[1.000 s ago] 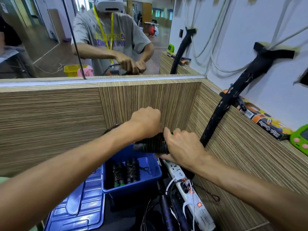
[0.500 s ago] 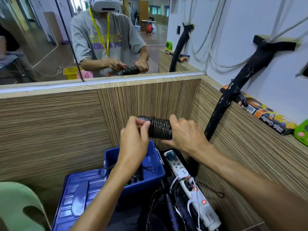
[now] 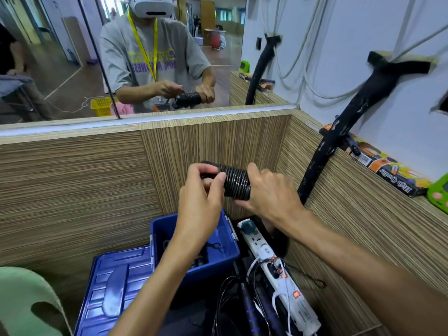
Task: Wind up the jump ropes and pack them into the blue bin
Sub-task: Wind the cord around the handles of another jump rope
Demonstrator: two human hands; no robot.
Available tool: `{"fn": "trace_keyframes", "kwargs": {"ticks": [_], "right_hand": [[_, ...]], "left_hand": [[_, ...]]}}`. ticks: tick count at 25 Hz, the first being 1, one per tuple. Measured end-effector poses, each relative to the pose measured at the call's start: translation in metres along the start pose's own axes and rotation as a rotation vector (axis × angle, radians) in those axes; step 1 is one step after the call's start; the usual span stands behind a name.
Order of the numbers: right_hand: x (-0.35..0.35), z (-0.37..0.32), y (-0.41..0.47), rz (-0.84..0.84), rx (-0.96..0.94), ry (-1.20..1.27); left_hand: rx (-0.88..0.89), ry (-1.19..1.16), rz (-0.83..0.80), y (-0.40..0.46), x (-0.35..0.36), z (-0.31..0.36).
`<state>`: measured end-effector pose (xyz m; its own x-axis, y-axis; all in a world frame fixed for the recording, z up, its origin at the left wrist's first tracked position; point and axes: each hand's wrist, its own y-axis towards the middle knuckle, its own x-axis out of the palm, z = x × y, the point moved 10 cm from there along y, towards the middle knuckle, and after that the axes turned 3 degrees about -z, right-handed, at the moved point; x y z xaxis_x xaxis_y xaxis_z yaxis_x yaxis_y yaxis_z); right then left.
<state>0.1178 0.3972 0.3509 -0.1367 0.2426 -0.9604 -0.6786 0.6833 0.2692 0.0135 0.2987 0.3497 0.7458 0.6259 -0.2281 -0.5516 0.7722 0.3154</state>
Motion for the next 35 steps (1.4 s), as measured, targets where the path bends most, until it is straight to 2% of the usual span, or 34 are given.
{"fn": "trace_keyframes", "kwargs": {"ticks": [3,7,10,14,19,22,25,26,28,30,31,32,35], "right_hand": [[-0.005,0.005,0.005,0.028,0.021,0.037],[-0.011,0.005,0.005,0.070,-0.002,0.114],[-0.015,0.009,0.006,0.078,-0.012,0.215],[-0.011,0.008,0.001,0.043,-0.048,0.285],[-0.033,-0.005,-0.009,0.092,-0.133,0.455],[-0.033,-0.007,-0.016,0.097,-0.181,0.487],[-0.026,-0.010,-0.022,0.062,-0.277,0.499],[-0.024,-0.011,-0.024,0.042,-0.308,0.490],[-0.020,-0.010,-0.027,-0.001,-0.350,0.449],[-0.014,-0.014,-0.031,-0.065,-0.373,0.372],[-0.009,-0.016,-0.032,-0.100,-0.367,0.310],[-0.004,-0.017,-0.032,-0.127,-0.347,0.245],[0.010,-0.016,-0.032,-0.138,-0.243,0.137]], "left_hand": [[0.061,0.023,0.028,-0.002,-0.003,-0.005],[0.083,-0.123,0.005,-0.012,-0.003,-0.019],[0.028,-0.139,0.073,-0.021,-0.012,-0.042],[-0.038,-0.285,-0.003,-0.022,-0.012,-0.074],[-0.084,-0.181,-0.053,0.004,0.002,-0.104],[0.030,0.020,-0.156,0.033,0.007,-0.107],[0.130,0.185,-0.345,0.051,0.014,-0.082],[0.226,0.334,-0.405,0.056,0.018,-0.064],[0.601,0.800,-0.427,0.062,0.029,-0.011],[0.925,1.066,-0.506,0.058,0.044,0.025],[1.019,1.181,-0.576,0.053,0.051,0.028],[1.063,1.294,-0.626,0.049,0.055,0.030],[0.967,1.556,-0.677,0.043,0.063,0.036]]}}
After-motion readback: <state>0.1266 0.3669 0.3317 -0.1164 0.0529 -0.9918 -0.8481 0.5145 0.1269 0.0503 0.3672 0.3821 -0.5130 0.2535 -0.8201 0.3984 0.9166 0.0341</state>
